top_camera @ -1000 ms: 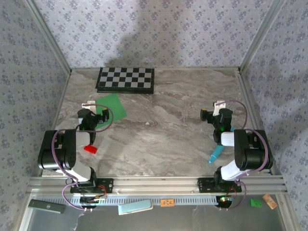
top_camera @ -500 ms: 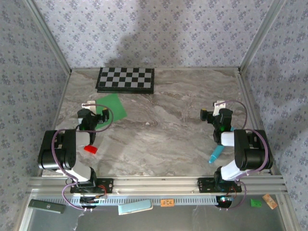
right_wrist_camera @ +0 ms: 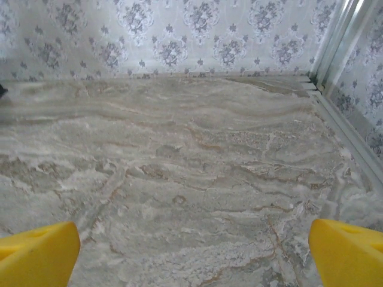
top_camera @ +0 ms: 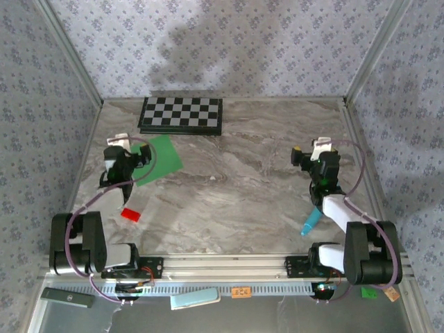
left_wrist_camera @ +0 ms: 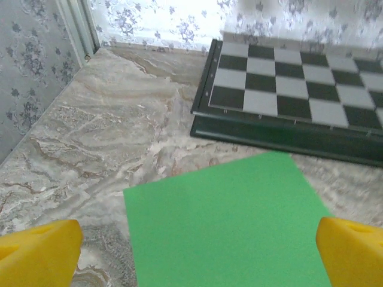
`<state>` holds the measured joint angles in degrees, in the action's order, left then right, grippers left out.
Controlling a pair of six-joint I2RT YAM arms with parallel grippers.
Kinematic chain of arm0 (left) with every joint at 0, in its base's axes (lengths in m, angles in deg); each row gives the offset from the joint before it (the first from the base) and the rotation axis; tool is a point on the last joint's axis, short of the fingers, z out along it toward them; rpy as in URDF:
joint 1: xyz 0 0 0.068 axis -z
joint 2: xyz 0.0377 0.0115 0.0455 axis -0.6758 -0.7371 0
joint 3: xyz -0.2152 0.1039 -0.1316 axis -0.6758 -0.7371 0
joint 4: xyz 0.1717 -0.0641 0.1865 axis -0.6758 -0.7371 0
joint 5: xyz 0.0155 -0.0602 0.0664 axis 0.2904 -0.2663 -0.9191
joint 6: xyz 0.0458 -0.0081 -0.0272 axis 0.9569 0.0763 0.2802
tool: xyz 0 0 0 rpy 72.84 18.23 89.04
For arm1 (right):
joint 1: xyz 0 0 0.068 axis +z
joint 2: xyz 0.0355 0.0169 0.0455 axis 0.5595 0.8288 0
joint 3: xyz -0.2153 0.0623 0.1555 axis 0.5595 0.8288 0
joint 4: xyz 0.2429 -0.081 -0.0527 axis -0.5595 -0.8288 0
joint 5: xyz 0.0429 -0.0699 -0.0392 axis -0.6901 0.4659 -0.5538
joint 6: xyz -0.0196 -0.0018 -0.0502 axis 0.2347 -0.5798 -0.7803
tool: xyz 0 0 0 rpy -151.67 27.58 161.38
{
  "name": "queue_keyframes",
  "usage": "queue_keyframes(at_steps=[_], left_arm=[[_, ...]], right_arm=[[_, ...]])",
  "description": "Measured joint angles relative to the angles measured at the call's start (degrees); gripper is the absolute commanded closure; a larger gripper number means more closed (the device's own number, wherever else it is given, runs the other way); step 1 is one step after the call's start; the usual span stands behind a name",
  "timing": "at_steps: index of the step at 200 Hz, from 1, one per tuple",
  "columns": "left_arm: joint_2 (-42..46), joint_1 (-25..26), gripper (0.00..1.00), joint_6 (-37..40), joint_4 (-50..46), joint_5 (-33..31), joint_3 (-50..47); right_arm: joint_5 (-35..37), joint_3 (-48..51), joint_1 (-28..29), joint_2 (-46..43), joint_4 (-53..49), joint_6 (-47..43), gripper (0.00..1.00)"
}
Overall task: Fold a paper plane with a square sheet of paper (pick it up from the middle)
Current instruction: Move the square sheet of paper to the center of the table.
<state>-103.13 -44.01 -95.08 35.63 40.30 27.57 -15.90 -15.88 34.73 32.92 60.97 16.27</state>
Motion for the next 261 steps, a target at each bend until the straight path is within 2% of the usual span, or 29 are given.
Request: queue_keyframes(at_steps=[25, 61, 121, 155, 196, 228, 261], left_arm=[[1.68, 0.31, 0.00, -5.18, -9.22, 1.01, 6.32], [-1.49, 1.97, 0.00, -13.40, -20.92, 4.85, 14.95], [-17.59, 2.38, 0.03, -26.34, -33.31, 9.68, 22.40], [-27.17, 2.38, 0.06, -26.51, -39.58, 10.16, 30.18], [-34.82, 2.38, 0.08, -25.49, -44.48, 9.22, 38.93], [-37.81, 3.08, 0.11, -24.83, -47.43, 7.87, 41.57], [-37.88, 6.10, 0.12, -23.28, -49.90, 7.06, 41.94]], right_arm=[[1.46, -9.55, 1.07, 0.79, -12.20, 8.35, 0.00], [-1.40, -25.81, 4.70, 10.82, -26.71, 18.14, 0.00], [-7.45, -32.81, 13.97, 24.96, -36.37, 26.84, 0.00], [-9.99, -34.95, 17.40, 28.02, -37.07, 29.07, 0.00], [-12.11, -36.74, 19.23, 30.69, -36.44, 30.93, 0.00], [-12.85, -37.29, 19.69, 31.52, -36.46, 31.39, 0.00], [-12.92, -37.33, 19.69, 31.52, -36.59, 31.52, 0.00]])
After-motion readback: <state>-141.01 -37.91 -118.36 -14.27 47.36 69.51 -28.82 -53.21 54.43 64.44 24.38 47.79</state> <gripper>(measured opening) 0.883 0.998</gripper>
